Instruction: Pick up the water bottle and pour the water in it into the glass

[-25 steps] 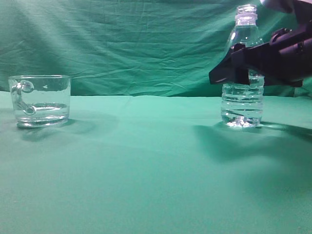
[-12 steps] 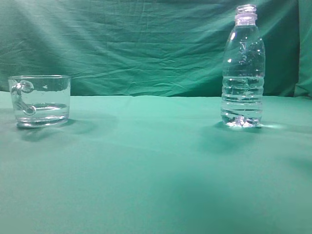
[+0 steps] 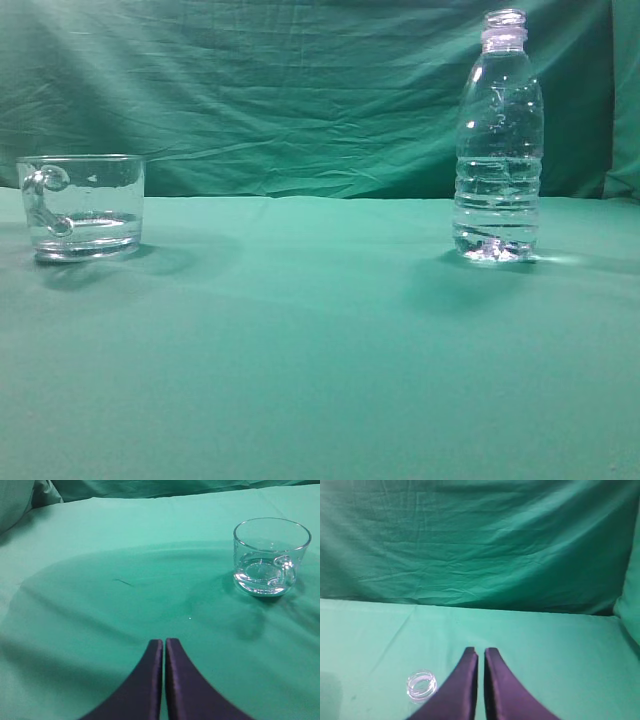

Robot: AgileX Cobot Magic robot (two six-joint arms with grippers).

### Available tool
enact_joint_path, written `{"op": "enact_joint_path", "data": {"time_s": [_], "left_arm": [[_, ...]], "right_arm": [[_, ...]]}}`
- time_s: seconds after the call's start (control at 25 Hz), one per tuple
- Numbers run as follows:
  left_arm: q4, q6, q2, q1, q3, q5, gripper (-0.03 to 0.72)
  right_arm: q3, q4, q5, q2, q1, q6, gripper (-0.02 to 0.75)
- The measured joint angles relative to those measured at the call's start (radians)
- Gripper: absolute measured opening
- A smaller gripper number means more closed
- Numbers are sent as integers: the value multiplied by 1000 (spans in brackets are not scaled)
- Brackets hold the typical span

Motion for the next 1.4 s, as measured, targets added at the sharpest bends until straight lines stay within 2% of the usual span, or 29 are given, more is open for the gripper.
{"op": "enact_joint_path", "data": {"time_s": [0.16,0.36,0.52,0.6,0.72,1.04,1.2,1.4], "left_arm": [[0,0,0,0,0,0,0],[0,0,0,0,0,0,0],[0,0,0,0,0,0,0],[0,0,0,0,0,0,0],[0,0,0,0,0,0,0],[0,0,0,0,0,0,0],[0,0,0,0,0,0,0],[0,0,0,0,0,0,0]], "right_arm": [[0,24,120,-121,0,51,0],[0,172,332,-283,0,31,0],[0,209,535,-414,0,21,0],[0,226,584,-458,0,15,0],[0,257,616,-495,0,-47,0],[36,461,633,-537,2,-464,0],[166,530,586,-616,-23,-632,0],[358,547,477,-757,-118,-664,0]]}}
